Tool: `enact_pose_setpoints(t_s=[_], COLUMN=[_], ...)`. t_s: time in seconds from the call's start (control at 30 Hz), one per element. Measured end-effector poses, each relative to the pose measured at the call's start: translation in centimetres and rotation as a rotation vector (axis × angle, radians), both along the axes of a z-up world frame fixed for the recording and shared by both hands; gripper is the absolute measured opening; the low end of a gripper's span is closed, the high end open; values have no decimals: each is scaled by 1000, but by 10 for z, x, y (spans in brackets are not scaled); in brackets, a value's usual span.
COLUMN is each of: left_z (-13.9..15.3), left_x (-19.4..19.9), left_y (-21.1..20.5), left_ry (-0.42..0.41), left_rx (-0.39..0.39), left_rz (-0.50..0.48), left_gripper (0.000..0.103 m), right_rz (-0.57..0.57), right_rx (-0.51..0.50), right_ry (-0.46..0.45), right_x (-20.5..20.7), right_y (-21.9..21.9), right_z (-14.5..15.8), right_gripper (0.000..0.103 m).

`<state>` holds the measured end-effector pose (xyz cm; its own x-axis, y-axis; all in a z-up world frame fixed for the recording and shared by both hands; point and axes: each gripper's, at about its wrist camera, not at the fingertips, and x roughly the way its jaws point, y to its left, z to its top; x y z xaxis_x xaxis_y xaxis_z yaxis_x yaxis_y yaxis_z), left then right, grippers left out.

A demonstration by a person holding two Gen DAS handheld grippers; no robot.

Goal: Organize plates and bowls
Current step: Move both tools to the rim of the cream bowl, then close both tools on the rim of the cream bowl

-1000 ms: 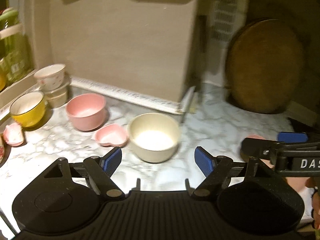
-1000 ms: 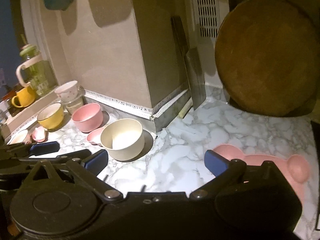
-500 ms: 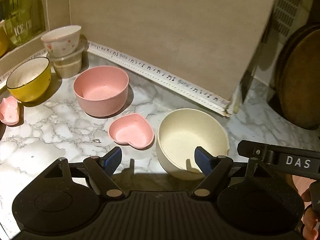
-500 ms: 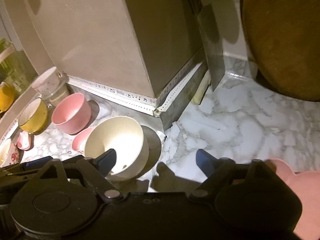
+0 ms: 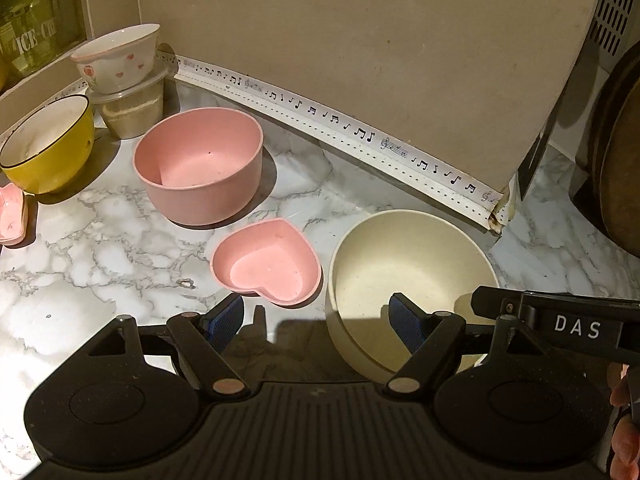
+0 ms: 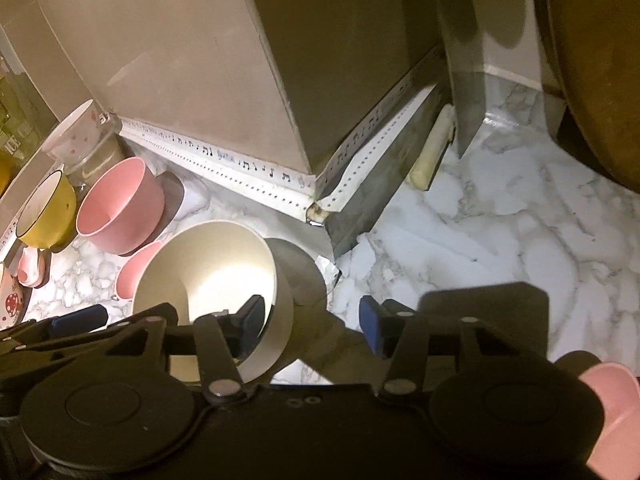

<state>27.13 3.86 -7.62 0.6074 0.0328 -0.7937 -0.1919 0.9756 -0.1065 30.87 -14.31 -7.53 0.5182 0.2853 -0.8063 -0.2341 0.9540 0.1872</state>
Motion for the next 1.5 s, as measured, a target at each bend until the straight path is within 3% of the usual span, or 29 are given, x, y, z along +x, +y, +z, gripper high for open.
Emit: enact_pose_setpoints(t_s=[0.03, 0.27, 0.47, 0.5, 0.9, 1.5], left_z=[0, 0, 1, 1, 14, 26], left_x=[0, 1, -2, -3, -27, -103], left_y=[0, -8, -14, -15, -17, -17], left_ry=[-2, 5, 4, 4, 1, 26], left_rx=[-1, -4, 2, 1, -6, -42], left_rz=[4, -29, -54, -54, -62, -74], left_gripper=[77, 36, 19, 18, 14, 14], right_rz=[6, 41, 53, 55, 64, 99], right_rx=[0, 10, 16, 14, -11, -25], right_ry=[1, 14, 14, 11, 4, 22], right_x=[0, -2, -4, -5, -28, -98], right_y=[1, 9, 12, 12, 10, 8], right_z=[-1, 0, 1, 2, 12, 24], right_gripper=[47, 33, 16, 12, 11, 11])
